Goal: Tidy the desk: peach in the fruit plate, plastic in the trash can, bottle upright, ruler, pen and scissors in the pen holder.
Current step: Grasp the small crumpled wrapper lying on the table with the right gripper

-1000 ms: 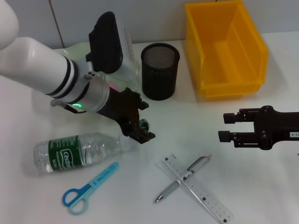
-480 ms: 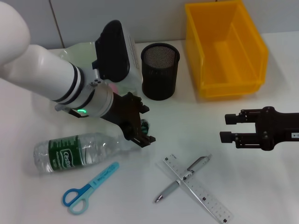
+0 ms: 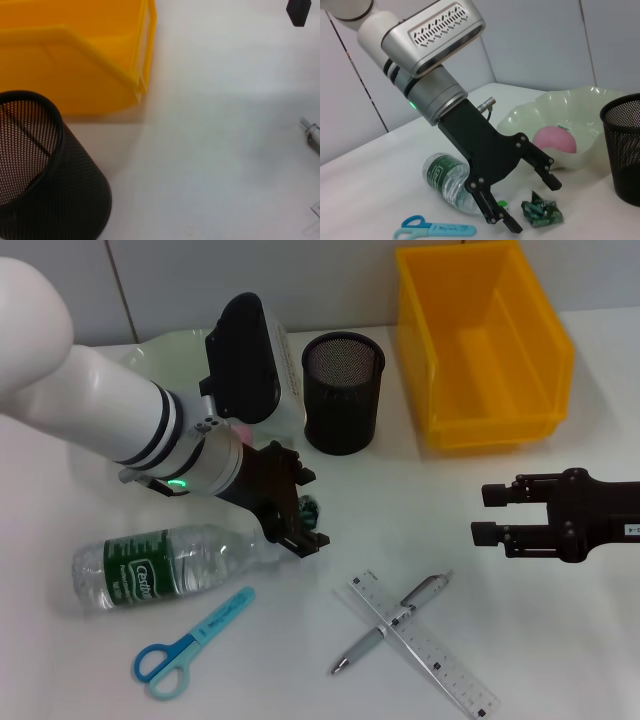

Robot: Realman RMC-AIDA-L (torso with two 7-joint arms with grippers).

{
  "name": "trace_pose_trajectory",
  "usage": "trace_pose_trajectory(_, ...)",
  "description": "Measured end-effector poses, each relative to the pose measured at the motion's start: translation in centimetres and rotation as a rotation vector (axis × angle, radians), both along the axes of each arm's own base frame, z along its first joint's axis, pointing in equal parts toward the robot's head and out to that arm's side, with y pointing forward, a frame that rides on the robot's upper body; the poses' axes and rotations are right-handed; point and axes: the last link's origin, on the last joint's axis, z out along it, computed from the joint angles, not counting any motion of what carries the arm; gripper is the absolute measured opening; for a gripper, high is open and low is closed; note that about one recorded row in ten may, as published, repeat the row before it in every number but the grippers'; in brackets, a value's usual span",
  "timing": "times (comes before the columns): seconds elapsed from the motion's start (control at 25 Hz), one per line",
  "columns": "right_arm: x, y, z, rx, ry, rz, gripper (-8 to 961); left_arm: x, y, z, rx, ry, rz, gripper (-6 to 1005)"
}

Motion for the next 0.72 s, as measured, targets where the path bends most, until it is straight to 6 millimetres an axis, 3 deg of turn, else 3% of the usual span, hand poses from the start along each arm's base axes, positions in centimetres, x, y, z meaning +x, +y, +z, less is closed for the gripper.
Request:
trace_pose_trajectory(0.4,0.0,0.1,0.0,-0.004,-0.008,0.003,702,-0.1,0.1,-0.1,0.006,-0.004,0.003,860)
trace_pose_trajectory(0.48,0.0,0.2,0.0,-0.003,-0.01,0.003,711,0.6,-0.2,0.5,-0.016,-0.062,0.014,805)
trace_pose_trajectory(0.6,-0.3,0.5,-0.2,-0.002,-0.006,0.003,723,0.8,-0.5,2.5,-0.028,-0.182,0.049,723)
trace_pose_trajectory(0.64,-0.7,1.1,-0.4,-0.001,0.005,0.002,728,0.3,-0.6,4.5,-0.027,-0.283,0.083,724)
trace_pose_trajectory(0.68,-0.7,1.1,-0.4,-0.001,0.005,0.002,732,0.3,-0.6,4.5,-0.027,-0.283,0.083,725)
trace_pose_trajectory(0.72,-1.3,1.7,-0.7,0.0,0.012,0.011,736,-0.8,-1.0,6.4,-0.023,-0.387,0.128,727)
